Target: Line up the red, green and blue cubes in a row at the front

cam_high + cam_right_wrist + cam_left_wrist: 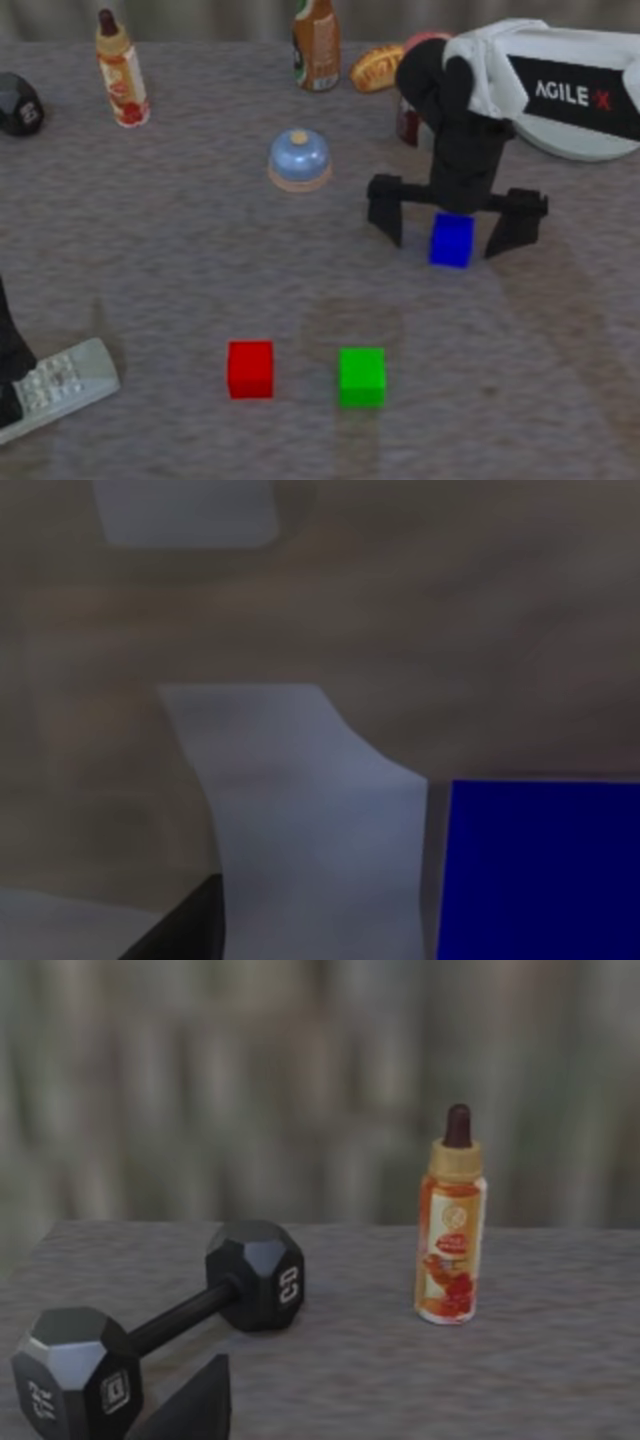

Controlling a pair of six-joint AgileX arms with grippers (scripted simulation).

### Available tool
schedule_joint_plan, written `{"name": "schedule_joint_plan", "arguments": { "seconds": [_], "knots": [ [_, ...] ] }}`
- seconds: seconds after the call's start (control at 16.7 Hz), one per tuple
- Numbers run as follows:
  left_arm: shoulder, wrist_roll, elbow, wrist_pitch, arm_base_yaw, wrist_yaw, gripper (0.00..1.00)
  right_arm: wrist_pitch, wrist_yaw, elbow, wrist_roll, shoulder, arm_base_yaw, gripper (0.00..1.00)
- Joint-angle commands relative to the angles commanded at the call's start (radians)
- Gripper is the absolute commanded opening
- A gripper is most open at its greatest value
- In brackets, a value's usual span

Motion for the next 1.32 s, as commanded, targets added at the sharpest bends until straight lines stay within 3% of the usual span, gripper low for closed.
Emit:
{"name": "schedule_joint_plan", "arguments": {
  "seconds": [0.72,1.2,1.32],
  "knots": [
    [0.000,0.000,0.000,0.000,0.000,0.000,1.00,0.000,0.000,0.000,0.000,0.000,0.000,0.02],
    [0.000,0.000,0.000,0.000,0.000,0.000,1.00,0.000,0.000,0.000,0.000,0.000,0.000,0.00],
    [0.000,0.000,0.000,0.000,0.000,0.000,1.00,-0.020,0.015,0.007,-0.009,-0.035,0.000,0.00]
  ]
}}
